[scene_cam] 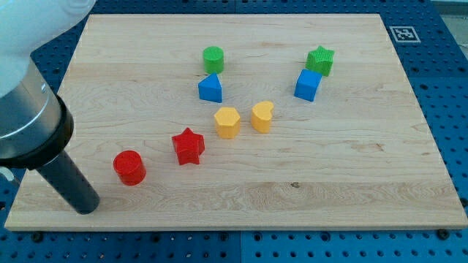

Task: Move the red circle into the red star

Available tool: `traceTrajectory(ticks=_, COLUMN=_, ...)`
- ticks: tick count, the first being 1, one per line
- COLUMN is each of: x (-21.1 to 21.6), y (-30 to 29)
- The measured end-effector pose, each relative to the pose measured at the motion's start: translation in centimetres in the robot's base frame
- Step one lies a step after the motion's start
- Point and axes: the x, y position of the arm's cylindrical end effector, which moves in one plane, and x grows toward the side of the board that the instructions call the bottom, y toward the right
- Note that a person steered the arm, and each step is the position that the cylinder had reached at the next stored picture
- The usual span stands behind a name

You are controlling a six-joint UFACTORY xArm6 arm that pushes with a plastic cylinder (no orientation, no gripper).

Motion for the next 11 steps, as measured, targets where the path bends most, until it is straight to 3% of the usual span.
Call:
traceTrajectory(ticks=4, x=-1.8, y=5.4)
traceTrajectory(ticks=7, x=-3.7, y=-0.1)
traceTrajectory(ticks=10, x=-4.8, y=11.2)
traceTrajectory(ticks=11, x=-5.7, y=10.9)
